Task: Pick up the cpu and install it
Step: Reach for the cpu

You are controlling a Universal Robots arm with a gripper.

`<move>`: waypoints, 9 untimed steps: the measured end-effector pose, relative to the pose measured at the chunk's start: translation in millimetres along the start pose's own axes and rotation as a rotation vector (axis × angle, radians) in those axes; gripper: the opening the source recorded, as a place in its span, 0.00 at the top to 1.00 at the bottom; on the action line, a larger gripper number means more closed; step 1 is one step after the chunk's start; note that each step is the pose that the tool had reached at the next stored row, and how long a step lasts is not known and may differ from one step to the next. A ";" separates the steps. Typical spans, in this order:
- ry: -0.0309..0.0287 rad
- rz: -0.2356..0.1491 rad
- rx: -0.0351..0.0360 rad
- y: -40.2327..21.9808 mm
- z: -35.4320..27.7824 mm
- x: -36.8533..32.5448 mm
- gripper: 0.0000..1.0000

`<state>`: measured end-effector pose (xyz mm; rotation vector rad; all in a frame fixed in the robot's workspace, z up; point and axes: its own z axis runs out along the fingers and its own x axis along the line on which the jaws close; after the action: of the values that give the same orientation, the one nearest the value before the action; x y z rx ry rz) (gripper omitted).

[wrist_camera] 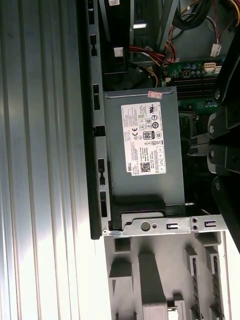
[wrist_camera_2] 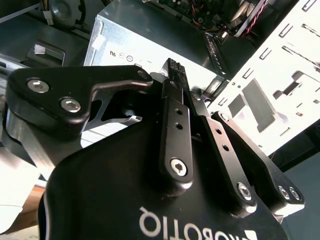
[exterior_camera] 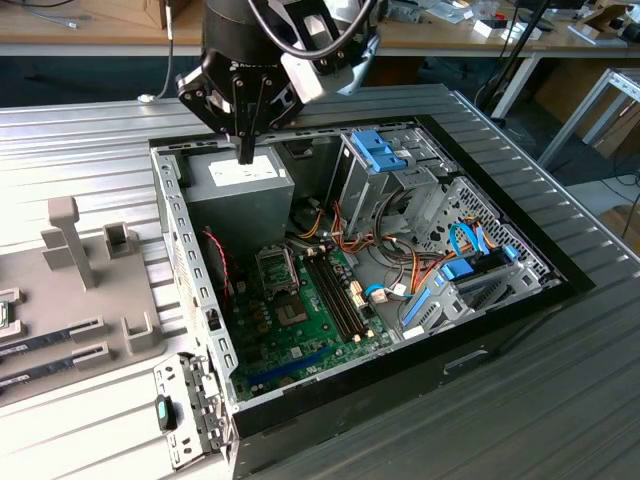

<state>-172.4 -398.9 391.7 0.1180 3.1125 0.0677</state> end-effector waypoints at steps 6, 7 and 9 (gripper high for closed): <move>0.0000 0.000 0.0000 -0.1 0.0 1.7 0.89; 0.0000 0.000 0.0000 -0.2 0.0 2.2 0.89; 0.0000 0.000 0.0000 -0.2 0.1 2.7 0.89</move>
<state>-175.1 -398.9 391.5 0.1180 3.1125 0.0676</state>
